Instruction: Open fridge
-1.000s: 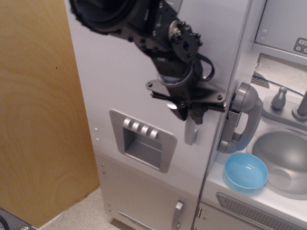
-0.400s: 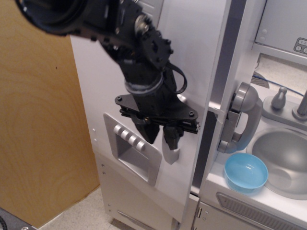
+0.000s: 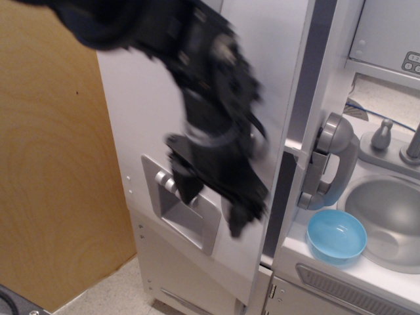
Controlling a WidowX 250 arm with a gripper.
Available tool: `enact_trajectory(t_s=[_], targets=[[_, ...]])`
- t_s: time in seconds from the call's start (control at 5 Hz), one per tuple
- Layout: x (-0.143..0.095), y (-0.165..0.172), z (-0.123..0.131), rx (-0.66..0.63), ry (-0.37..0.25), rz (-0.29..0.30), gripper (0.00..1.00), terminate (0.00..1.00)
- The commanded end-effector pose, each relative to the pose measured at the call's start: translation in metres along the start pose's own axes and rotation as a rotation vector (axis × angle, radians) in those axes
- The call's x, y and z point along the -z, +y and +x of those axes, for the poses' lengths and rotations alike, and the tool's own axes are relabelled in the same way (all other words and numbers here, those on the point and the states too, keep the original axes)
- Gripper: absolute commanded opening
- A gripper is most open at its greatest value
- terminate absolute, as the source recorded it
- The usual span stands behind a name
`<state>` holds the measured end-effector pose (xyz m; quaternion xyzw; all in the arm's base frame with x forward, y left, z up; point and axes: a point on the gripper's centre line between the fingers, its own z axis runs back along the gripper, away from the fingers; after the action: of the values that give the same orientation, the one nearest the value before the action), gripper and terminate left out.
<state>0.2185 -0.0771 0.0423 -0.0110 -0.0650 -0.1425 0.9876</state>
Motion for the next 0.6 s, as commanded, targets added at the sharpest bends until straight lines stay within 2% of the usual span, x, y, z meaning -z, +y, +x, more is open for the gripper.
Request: enact_trajectory(t_s=[0.0,0.2,0.4], targets=[[0.000,-0.056,0.030,0.158,0.029,-0.128,1.00,0.00],[0.007,-0.080,0.038,0.162,0.037,-0.128,1.00,0.00],[0.011,-0.091,0.050,0.161,-0.011,-0.077,1.00,0.00]])
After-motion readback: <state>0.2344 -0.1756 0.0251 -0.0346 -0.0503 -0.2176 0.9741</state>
